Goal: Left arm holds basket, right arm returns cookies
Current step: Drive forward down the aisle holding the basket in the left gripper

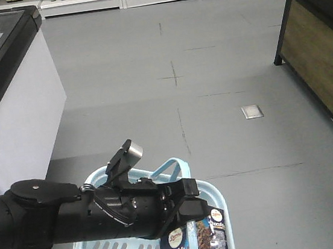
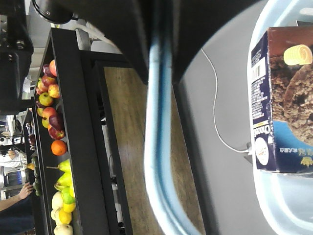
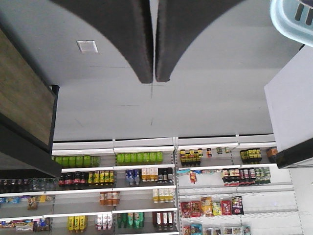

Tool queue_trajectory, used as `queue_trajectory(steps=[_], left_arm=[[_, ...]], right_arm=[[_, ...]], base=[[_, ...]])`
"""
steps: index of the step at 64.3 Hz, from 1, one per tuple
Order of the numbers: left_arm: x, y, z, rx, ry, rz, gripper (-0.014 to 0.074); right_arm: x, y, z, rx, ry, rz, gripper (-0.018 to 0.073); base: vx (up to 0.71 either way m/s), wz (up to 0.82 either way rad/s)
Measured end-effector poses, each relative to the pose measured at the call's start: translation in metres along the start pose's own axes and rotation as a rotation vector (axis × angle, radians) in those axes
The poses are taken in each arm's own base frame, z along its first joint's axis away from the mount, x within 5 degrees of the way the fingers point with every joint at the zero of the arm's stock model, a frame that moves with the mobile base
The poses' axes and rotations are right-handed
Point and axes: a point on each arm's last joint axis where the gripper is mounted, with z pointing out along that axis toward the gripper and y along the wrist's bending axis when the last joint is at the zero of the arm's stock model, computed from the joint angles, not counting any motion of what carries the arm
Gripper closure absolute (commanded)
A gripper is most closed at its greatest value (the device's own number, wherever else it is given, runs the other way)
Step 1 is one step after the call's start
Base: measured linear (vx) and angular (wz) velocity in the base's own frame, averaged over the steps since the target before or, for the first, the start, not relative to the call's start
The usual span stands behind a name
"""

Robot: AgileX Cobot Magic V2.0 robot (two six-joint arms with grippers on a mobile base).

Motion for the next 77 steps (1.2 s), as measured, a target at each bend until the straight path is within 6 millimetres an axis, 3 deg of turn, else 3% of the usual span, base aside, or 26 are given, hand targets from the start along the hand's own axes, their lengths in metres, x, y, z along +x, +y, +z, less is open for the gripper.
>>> queue_trajectory(steps=[77], left_arm=[[0.0, 0.0, 0.0, 0.0, 0.0, 0.0, 0.0604]], right_arm=[[0.0, 0.0, 0.0, 0.0, 0.0, 0.0, 0.0567]], base=[[0.29, -0.01]])
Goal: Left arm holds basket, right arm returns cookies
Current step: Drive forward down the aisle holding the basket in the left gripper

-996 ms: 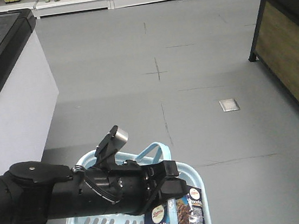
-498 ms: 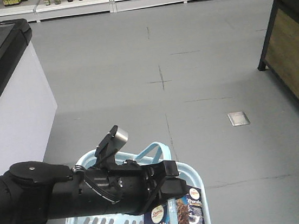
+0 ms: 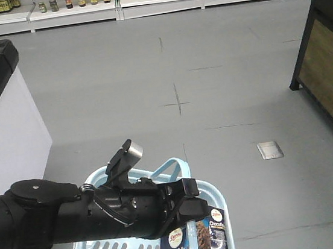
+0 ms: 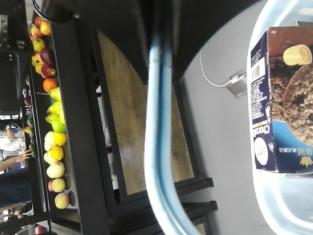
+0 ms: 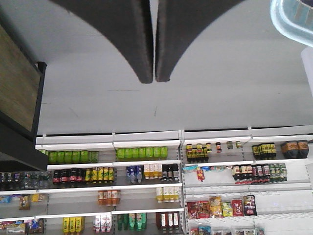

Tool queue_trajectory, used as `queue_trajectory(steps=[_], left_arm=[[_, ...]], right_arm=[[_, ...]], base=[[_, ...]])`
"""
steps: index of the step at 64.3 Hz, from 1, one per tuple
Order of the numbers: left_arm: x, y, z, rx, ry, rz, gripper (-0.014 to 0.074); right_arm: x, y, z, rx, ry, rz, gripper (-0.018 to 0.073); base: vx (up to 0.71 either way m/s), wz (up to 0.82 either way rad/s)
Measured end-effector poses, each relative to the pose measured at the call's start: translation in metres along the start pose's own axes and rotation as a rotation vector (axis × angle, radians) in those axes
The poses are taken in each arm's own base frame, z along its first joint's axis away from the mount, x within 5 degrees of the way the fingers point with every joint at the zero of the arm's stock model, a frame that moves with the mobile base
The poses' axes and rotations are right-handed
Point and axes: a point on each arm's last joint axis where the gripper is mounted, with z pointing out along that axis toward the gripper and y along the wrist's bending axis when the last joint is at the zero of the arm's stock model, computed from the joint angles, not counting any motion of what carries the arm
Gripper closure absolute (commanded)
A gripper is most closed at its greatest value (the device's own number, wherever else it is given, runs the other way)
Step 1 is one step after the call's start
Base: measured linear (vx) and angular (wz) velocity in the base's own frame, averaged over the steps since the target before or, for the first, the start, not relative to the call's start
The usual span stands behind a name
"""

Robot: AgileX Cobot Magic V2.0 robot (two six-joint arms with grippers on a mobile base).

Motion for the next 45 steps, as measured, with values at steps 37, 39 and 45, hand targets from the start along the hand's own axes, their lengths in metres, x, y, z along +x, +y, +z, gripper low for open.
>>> queue_trajectory(steps=[37, 39, 45], left_arm=[[0.0, 0.0, 0.0, 0.0, 0.0, 0.0, 0.0604], [0.0, 0.0, 0.0, 0.0, 0.0, 0.0, 0.0604], [0.0, 0.0, 0.0, 0.0, 0.0, 0.0, 0.0604]], right_arm=[[0.0, 0.0, 0.0, 0.0, 0.0, 0.0, 0.0567], [0.0, 0.0, 0.0, 0.0, 0.0, 0.0, 0.0567], [0.0, 0.0, 0.0, 0.0, 0.0, 0.0, 0.0567]], base=[[0.35, -0.02], [0.35, -0.01], [0.36, 0.01]])
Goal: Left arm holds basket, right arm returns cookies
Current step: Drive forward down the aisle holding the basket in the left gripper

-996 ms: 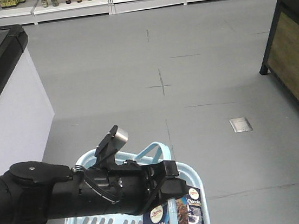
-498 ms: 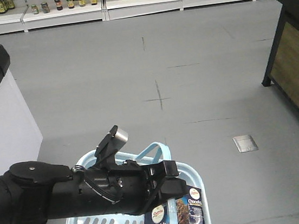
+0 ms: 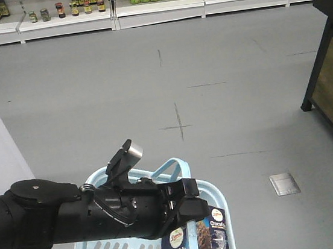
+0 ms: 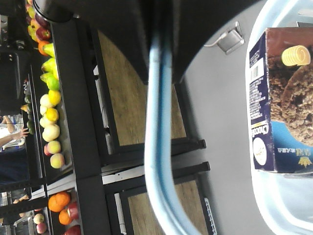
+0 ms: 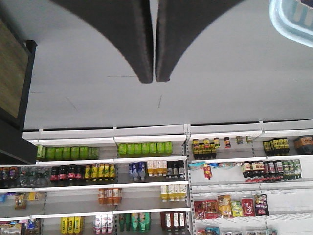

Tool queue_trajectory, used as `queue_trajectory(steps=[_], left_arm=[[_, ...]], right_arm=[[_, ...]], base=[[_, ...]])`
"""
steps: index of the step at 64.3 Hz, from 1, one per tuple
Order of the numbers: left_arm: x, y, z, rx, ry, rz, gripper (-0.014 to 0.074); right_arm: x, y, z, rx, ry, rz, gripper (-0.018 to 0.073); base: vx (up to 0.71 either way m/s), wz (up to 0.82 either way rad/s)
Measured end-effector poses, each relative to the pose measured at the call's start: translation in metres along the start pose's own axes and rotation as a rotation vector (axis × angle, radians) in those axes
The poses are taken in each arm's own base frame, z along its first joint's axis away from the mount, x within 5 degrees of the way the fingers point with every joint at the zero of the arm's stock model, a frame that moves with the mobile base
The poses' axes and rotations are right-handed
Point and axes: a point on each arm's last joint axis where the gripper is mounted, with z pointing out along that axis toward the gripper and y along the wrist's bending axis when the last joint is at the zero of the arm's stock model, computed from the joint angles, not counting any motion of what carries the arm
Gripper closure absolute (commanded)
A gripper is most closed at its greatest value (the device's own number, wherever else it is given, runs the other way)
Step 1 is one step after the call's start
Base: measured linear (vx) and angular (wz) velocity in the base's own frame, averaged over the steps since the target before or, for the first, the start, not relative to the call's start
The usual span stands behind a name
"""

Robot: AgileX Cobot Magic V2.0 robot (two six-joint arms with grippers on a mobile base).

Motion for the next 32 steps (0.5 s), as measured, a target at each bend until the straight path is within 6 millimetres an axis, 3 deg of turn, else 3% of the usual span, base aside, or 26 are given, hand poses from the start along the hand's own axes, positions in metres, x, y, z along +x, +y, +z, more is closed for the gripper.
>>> queue_trajectory(steps=[32], left_arm=[[0.0, 0.0, 0.0, 0.0, 0.0, 0.0, 0.0604]], right_arm=[[0.0, 0.0, 0.0, 0.0, 0.0, 0.0, 0.0567]], base=[[0.34, -0.01]])
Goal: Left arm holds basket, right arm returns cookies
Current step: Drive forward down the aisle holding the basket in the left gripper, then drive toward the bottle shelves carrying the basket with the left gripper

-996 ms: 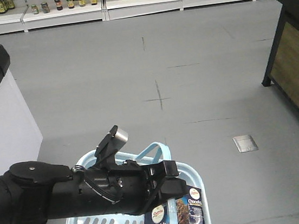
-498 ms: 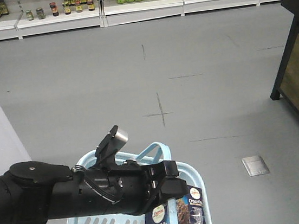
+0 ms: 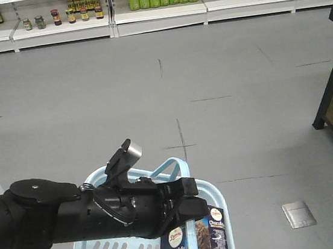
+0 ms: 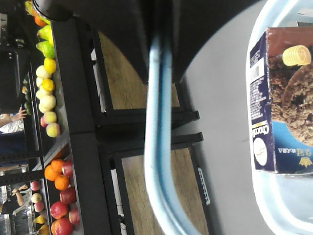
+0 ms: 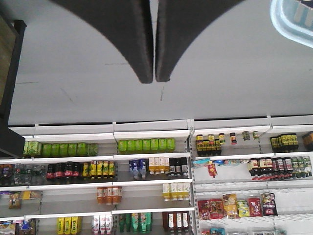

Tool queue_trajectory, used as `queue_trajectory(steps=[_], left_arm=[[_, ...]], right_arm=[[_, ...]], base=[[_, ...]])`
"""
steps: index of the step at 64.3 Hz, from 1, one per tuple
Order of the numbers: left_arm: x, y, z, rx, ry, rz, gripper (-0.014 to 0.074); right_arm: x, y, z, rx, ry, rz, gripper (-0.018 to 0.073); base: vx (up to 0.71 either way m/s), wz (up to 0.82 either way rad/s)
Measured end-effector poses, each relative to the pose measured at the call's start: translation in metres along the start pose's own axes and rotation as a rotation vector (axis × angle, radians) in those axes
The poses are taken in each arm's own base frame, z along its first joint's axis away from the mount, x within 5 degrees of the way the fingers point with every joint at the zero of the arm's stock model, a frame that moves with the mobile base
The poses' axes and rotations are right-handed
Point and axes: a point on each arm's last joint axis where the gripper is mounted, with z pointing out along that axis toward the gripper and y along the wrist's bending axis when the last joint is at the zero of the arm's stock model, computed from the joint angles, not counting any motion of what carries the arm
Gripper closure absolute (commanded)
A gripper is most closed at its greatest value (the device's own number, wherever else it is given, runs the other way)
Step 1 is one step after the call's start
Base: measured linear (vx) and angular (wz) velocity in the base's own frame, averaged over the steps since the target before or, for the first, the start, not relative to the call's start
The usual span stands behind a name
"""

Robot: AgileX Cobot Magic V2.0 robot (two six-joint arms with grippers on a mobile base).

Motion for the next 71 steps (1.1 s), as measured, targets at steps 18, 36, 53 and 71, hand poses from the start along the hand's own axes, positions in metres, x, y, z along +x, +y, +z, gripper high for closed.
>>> queue_trajectory(steps=[18, 36, 53, 71], left_arm=[[0.0, 0.0, 0.0, 0.0, 0.0, 0.0, 0.0604], [0.0, 0.0, 0.0, 0.0, 0.0, 0.0, 0.0604], [0.0, 0.0, 0.0, 0.0, 0.0, 0.0, 0.0604], [-0.0002, 0.0003, 0.0, -0.003, -0.003, -0.001, 0.0604]], right_arm=[[0.0, 0.0, 0.0, 0.0, 0.0, 0.0, 0.0567], [0.0, 0.0, 0.0, 0.0, 0.0, 0.0, 0.0567], [0.0, 0.0, 0.0, 0.0, 0.0, 0.0, 0.0567], [0.0004, 0.0, 0.0, 0.0, 0.001, 0.0, 0.0567]], base=[[0.33, -0.02], [0.32, 0.02], [0.32, 0.06], [0.32, 0.07]])
